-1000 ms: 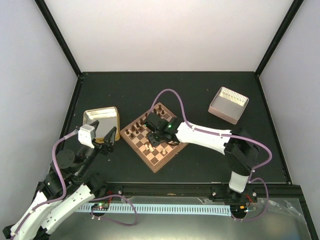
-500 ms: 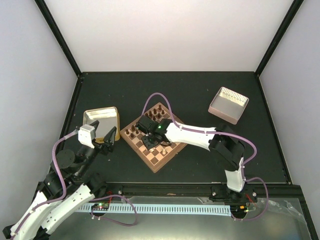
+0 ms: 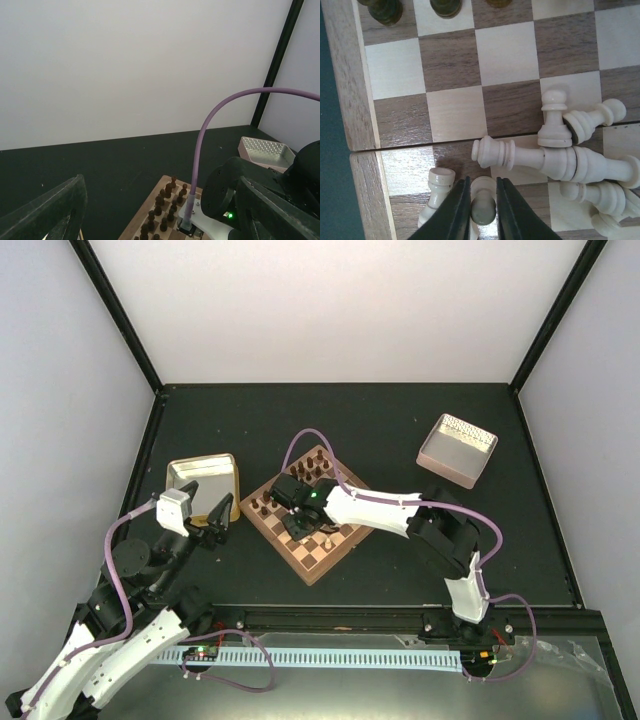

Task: Set up the chess pieces on the board
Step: Pick up the chess piece from the chessboard, then place the chess piece on the chessboard.

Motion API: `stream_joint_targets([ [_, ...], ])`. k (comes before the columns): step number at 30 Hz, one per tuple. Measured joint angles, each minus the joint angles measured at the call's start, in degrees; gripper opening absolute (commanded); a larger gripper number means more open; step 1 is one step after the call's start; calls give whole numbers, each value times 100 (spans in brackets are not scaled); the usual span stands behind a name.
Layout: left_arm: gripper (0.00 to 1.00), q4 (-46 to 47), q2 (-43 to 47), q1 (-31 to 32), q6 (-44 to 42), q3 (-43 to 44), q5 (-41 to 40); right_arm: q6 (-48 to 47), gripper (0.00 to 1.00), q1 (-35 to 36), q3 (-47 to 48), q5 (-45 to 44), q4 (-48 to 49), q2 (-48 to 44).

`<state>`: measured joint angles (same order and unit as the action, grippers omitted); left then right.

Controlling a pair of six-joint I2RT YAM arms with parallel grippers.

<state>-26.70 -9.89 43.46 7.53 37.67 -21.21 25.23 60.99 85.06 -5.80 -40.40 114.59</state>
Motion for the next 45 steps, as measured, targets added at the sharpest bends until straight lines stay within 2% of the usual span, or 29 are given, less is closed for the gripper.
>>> stream_joint_targets([
  [2, 83, -4, 0, 0, 0, 0, 2, 9, 10, 0, 0, -4, 0, 0],
  [8, 83, -11, 0, 0, 0, 0, 0, 35, 7, 2, -96, -101, 74, -90],
  [20, 83, -42, 0, 0, 0, 0, 2, 138, 8, 0, -785, -619, 448, -1178],
  [30, 83, -48, 0, 0, 2, 0, 2, 732, 7, -299, -1650, -964, 330, -1307],
  [45, 83, -48, 0, 0, 0, 0, 2, 944, 9, -470, -1676, -970, 308, -1298],
])
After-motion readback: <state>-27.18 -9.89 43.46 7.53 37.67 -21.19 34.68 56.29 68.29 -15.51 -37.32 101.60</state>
